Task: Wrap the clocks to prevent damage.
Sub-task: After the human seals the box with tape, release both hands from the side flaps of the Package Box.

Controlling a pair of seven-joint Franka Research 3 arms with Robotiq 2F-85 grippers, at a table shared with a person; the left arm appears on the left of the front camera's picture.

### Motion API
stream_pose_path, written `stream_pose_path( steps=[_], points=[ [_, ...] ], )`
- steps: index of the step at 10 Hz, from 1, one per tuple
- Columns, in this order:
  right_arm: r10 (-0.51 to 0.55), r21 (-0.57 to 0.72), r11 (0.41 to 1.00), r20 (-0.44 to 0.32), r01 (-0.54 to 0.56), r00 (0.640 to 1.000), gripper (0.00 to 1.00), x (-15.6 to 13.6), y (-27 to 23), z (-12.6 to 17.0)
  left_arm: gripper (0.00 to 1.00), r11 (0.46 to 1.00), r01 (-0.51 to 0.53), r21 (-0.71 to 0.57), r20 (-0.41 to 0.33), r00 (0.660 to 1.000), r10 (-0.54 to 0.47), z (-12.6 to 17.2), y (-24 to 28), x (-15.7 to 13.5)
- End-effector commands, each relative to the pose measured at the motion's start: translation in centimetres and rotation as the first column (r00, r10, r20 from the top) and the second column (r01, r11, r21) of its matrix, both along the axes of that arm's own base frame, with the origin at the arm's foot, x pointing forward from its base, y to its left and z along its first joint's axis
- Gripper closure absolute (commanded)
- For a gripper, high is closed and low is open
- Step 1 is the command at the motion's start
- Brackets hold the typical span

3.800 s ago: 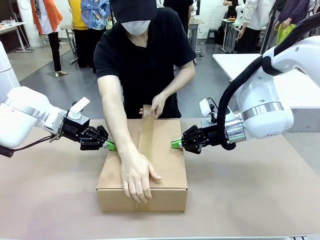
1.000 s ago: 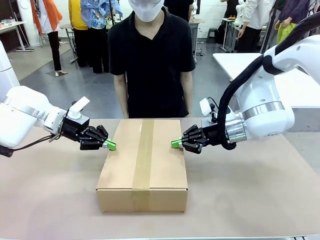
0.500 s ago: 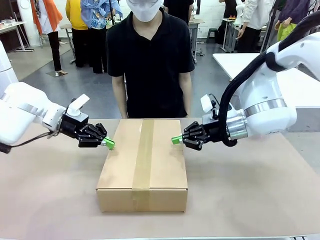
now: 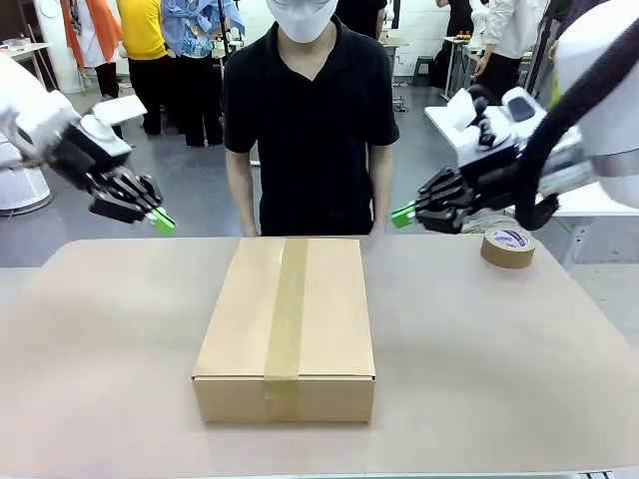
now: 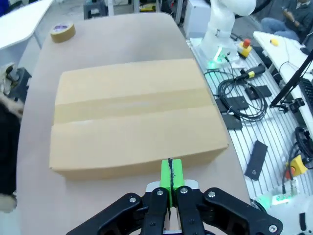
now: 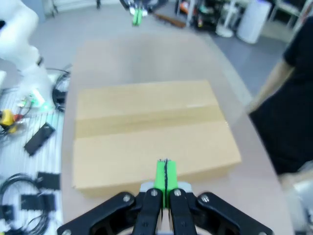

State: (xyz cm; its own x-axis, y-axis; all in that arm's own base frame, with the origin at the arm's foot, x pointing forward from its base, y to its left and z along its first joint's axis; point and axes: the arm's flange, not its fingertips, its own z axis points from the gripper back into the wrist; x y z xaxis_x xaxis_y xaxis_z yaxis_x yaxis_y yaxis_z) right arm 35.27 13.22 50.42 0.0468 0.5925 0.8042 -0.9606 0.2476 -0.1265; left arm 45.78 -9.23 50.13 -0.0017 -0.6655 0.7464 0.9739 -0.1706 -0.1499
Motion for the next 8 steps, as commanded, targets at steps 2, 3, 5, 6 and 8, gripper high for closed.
stream_pose_path(
  steps=[2,3,5,6,8],
  points=[
    [-0.101,-0.113,0.989,-0.083,0.091,0.991,0.99,-3.3,-1.7,2.2,1.0,0.994,-0.063,0.087,0.011,0.998,0.062,3.5,2.6,-1.6],
    [-0.125,-0.13,0.985,-0.084,0.113,0.989,0.99,-3.7,-2.1,2.4,1.0,0.992,-0.085,0.088,0.035,0.996,0.083,4.0,3.0,-2.5],
    [-0.114,-0.119,0.987,-0.041,0.109,0.993,0.99,-2.7,-1.8,2.8,1.0,0.996,-0.065,0.066,0.038,0.997,0.063,3.9,2.9,-1.7],
    [-0.114,-0.119,0.987,-0.041,0.109,0.993,0.99,-2.7,-1.8,2.8,1.0,0.996,-0.065,0.066,0.038,0.997,0.063,3.9,2.9,-1.7],
    [-0.114,-0.119,0.987,-0.041,0.109,0.993,0.99,-2.7,-1.8,2.8,1.0,0.996,-0.065,0.066,0.038,0.997,0.063,3.9,2.9,-1.7]
  ],
)
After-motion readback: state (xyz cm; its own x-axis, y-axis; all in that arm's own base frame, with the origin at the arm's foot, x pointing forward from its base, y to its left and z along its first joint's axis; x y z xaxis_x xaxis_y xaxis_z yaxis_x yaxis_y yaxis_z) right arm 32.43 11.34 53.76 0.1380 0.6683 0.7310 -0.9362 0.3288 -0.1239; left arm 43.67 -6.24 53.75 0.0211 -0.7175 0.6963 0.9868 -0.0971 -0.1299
